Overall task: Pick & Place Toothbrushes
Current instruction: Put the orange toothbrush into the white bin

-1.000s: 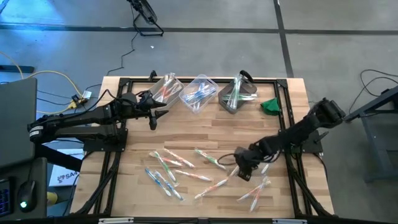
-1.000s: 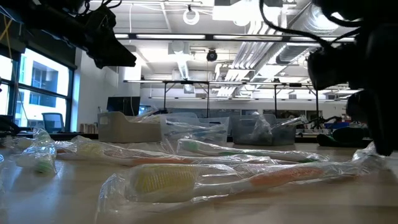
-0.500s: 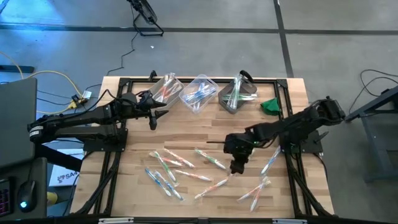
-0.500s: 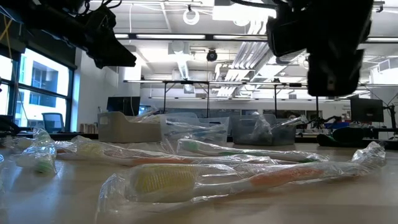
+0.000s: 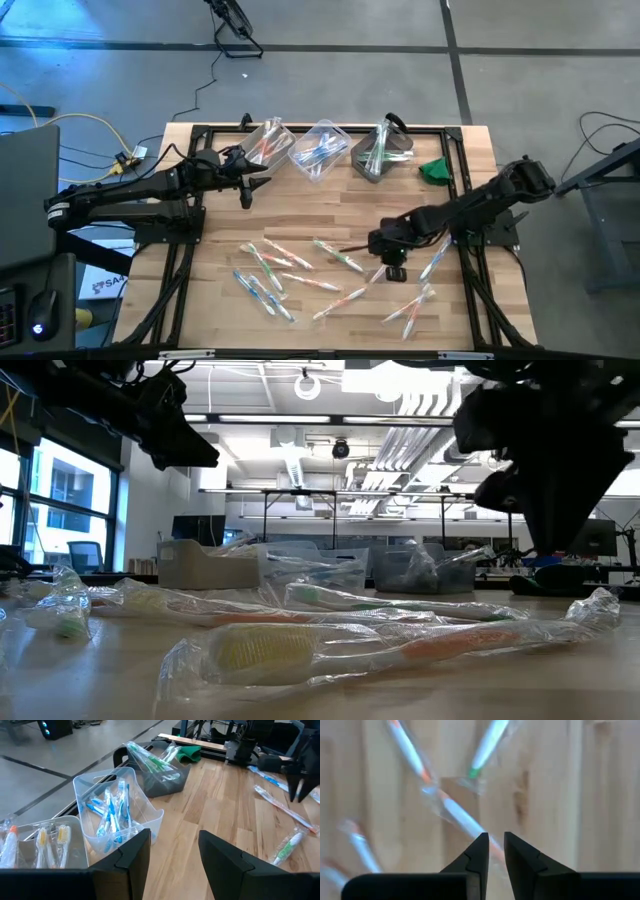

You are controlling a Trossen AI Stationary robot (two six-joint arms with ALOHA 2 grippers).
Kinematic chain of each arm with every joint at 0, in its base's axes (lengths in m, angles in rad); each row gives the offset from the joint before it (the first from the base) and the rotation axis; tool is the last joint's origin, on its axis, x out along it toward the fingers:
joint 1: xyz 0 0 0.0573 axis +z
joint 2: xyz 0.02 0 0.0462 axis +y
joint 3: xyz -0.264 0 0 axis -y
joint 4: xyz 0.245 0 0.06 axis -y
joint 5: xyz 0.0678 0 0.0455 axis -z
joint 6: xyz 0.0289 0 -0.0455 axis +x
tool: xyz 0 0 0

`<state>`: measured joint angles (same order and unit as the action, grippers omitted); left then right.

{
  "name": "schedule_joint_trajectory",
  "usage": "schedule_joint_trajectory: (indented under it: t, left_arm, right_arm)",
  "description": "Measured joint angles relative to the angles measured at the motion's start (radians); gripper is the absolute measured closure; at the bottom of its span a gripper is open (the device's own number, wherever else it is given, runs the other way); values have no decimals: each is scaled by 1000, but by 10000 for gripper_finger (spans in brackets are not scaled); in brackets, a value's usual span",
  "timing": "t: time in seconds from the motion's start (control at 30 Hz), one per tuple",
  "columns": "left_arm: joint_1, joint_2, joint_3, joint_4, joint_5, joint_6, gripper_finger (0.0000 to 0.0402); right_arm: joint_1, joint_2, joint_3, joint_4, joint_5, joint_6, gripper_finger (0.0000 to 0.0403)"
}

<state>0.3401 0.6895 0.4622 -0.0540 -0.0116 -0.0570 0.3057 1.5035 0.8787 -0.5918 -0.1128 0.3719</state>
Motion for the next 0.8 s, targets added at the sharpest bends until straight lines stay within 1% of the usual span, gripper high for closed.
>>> schedule_joint_trajectory:
  t: [0.1, 0.27, 0.33, 0.4, 0.5, 0.63, 0.7, 0.8]
  left_arm:
    - [0, 0, 0, 0, 0, 0, 238]
    - [0, 0, 0, 0, 0, 0, 238]
    - [0, 0, 0, 0, 0, 0, 238]
    - [0, 0, 0, 0, 0, 0, 238]
    - [0, 0, 0, 0, -7, 0, 238]
    - [0, 0, 0, 0, -25, 0, 238]
    - [0, 0, 0, 0, -26, 0, 238]
    - [0, 0, 0, 0, -26, 0, 238]
  right_arm:
    - [8, 0, 0, -15, 55, -75, 351]
    - [-2, 0, 0, -14, 64, -83, 334]
    - [-6, 0, 0, -15, 63, -84, 320]
    - [-5, 0, 0, -18, 85, -89, 299]
    - [-5, 0, 0, -33, 115, -89, 259]
    - [3, 0, -4, -68, 88, -115, 213]
    - [19, 0, -20, -64, 92, -137, 203]
    - [45, 0, -54, -64, 134, -145, 201]
